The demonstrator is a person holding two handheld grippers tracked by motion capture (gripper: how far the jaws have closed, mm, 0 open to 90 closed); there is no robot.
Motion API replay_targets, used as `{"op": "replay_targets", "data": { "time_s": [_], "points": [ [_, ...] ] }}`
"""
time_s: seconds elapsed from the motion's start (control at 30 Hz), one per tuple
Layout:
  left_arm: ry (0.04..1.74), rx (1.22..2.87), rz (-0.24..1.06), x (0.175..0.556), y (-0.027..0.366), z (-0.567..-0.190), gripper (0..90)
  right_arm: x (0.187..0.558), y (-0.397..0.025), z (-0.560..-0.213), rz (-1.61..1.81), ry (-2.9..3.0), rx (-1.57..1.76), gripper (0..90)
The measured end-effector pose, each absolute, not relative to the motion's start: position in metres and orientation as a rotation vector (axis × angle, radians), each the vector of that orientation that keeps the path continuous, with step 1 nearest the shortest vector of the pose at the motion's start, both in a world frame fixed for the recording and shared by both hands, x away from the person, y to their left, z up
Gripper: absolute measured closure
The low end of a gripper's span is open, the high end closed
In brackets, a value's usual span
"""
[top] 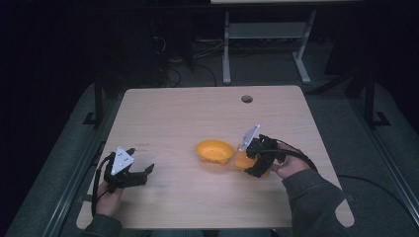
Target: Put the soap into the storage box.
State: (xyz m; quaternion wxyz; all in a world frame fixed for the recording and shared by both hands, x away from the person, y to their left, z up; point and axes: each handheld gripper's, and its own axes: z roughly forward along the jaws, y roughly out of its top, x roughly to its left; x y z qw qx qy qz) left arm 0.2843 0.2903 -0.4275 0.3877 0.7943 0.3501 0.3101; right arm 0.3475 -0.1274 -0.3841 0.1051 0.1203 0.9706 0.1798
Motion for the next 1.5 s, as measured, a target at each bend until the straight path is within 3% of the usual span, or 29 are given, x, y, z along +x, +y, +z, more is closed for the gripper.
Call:
{"op": "replay_targets", "data": {
  "time_s": [1.5],
  "points": [
    [0.89,2.012,0.793,0.285,0.291,-0.427,14.1,0.394,-0.061,-0.371,0.579,2.91,0.235,20.6]
  ]
}}
